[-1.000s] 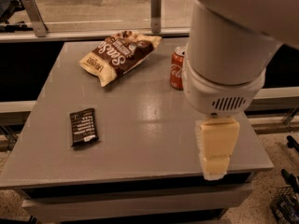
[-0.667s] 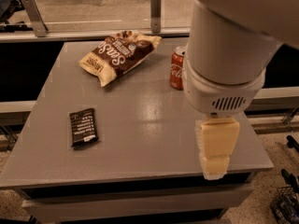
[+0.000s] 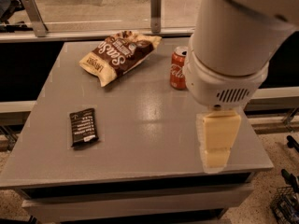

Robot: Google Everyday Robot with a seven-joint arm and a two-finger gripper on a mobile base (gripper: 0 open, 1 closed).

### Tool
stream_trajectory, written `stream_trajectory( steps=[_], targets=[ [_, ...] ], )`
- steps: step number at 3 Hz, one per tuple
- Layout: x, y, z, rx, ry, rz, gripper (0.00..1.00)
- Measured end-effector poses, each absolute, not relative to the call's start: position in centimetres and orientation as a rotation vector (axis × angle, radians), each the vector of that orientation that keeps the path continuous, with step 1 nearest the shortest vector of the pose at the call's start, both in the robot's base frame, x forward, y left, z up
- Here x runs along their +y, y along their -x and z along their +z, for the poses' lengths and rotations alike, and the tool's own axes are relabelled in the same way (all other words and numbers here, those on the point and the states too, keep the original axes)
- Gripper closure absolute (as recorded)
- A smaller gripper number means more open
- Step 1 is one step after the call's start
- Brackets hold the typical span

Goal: Move rxbar chocolate near coke can

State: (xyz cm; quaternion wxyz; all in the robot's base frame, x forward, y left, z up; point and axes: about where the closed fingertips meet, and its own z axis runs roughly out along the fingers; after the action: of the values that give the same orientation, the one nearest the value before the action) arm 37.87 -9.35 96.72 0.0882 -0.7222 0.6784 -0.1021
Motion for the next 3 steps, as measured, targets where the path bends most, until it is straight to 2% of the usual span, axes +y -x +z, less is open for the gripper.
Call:
stream_trajectory(
  steps=[3],
  targets=[
    [-8.3, -43.4, 89.0, 2.052, 2.385, -0.108, 0.00]
  ],
)
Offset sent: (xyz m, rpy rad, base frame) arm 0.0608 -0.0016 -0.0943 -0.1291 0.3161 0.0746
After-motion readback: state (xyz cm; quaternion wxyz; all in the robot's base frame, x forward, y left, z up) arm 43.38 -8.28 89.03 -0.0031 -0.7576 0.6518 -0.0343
